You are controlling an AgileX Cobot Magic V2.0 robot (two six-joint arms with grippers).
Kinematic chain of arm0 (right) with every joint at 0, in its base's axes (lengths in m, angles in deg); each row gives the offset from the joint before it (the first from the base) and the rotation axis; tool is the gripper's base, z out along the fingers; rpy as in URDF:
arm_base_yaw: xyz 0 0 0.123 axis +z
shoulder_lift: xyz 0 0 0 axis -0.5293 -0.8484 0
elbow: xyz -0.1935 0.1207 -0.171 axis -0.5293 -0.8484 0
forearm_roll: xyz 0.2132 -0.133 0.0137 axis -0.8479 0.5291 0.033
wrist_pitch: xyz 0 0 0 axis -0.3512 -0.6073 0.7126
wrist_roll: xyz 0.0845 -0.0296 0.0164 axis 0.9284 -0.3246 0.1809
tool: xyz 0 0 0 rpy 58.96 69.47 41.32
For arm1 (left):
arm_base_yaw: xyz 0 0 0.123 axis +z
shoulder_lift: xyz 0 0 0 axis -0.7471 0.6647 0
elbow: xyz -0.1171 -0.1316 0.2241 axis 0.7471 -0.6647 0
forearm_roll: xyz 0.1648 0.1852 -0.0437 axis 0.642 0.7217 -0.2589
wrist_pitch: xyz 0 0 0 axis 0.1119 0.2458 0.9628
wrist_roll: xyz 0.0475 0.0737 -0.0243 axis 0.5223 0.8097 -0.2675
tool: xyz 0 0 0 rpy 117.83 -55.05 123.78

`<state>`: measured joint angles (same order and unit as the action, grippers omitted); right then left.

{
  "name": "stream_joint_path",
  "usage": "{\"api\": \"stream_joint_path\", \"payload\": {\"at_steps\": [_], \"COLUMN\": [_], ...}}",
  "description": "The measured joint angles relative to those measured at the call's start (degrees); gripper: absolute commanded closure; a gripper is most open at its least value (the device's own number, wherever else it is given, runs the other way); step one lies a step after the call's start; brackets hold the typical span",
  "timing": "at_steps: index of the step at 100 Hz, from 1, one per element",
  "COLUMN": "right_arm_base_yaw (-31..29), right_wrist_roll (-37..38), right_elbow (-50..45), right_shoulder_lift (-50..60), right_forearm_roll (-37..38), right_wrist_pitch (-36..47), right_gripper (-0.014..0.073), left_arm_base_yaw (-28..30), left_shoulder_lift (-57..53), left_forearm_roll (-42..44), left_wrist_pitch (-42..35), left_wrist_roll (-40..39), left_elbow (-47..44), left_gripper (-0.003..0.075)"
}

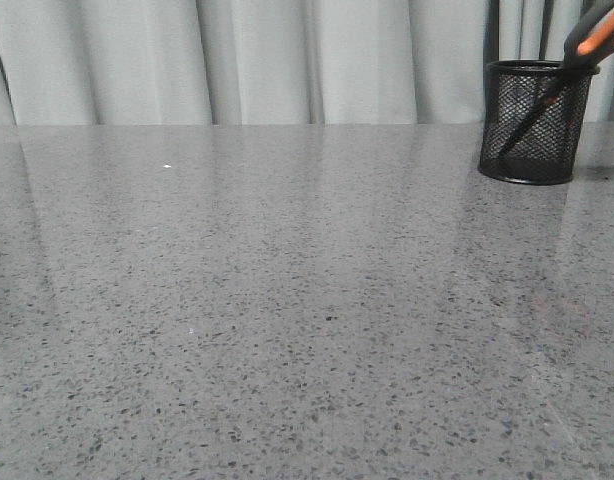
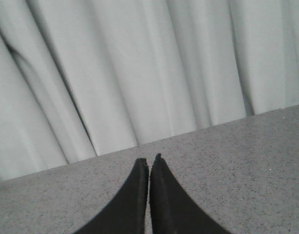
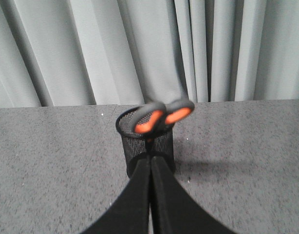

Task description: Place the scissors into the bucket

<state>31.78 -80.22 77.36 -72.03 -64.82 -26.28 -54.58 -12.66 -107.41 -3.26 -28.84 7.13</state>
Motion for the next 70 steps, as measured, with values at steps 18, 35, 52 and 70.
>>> {"api": "stream_joint_path", "payload": {"at_steps": [18,35,52,70], "right_arm_base_yaw": [0.0,0.0,0.0,0.0], "right_wrist_roll": [0.0,-0.2,-0.3,-0.3], "right_elbow": [-8.1,-10.0,-10.1,-10.1], "right_shoulder_lift": [9.0,11.4,11.5,11.5], "right_forearm_roll": [-0.1,-0.1,-0.1,-0.2], "right_wrist_pitch": [1.5,1.6,1.6,1.6], "right_gripper": [0.0662,0.0662,0.0662,0.0662], "left_arm_base_yaw": [0.0,0.0,0.0,0.0], "left_shoulder_lift": [-14.0,-22.0,-23.3,-23.3], "left_forearm_roll": [-1.1,-4.2,-4.8,-4.8], "left_wrist_pitch": [-3.2,-3.3,-3.5,-3.7], "left_wrist_roll": [0.0,0.0,0.0,0.0], "left_elbow": [-13.3,-19.1,-21.1,-21.6], "left_gripper": [0.0741,0.0741,0.0741,0.0741]}}
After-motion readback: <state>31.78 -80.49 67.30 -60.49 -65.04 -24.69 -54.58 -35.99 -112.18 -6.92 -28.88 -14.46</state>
